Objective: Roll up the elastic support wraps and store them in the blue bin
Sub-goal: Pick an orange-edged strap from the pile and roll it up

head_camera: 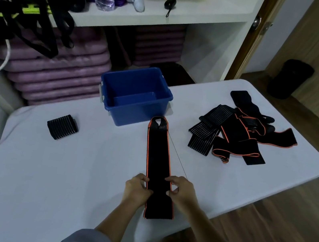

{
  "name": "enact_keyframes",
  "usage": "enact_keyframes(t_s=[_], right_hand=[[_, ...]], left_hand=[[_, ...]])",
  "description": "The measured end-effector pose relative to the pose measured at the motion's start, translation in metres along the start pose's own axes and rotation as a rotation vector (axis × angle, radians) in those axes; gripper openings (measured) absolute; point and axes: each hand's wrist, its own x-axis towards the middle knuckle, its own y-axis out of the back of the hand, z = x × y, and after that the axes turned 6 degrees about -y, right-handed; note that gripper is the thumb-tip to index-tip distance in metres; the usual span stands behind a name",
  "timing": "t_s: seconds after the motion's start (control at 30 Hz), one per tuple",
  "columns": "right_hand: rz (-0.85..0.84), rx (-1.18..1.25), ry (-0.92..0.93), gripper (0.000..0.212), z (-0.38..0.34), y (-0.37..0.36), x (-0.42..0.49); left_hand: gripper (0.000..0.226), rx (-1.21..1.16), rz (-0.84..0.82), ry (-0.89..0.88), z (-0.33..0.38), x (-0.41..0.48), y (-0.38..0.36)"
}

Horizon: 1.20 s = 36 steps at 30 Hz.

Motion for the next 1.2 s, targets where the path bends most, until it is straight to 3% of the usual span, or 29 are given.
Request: enact_keyframes(t_s=[0.23, 0.43, 0.6, 0.73, 0.83, 1.0, 1.2], right_hand=[[0.031, -0.085, 0.050, 0.034, 0.008, -0.003, 0.004], [0.012, -0.112, 0.224, 0.021, 0.014, 0.002, 0.001], [-0.307, -0.172, 0.252, 0.022, 0.012, 0.019, -0.011], [-0.402, -0.250, 0.279, 0.026, 0.013, 0.023, -0.015], [-0.406, -0.289, 0.305, 0.035, 0.011, 0.024, -0.015], [-0.382, -0.256, 0.291, 0.027, 0.008, 0.026, -0.016], [-0.225, -0.178, 0.258, 0.026, 0.002, 0.021, -0.015]], left_hand=[[0.036, 0.053, -0.029, -0.045, -0.006, 0.000, -0.004], [0.032, 0.318, -0.011, -0.346, -0.012, -0.012, -0.004], [0.021, 0.366, -0.079, -0.493, -0.024, -0.019, 0.000], [0.020, 0.390, -0.201, -0.561, -0.020, -0.028, 0.005], [0.043, 0.452, -0.251, -0.596, -0.023, -0.028, 0.007], [0.028, 0.441, -0.261, -0.609, -0.024, -0.024, 0.006], [0.022, 0.350, -0.119, -0.490, -0.021, -0.015, -0.003]])
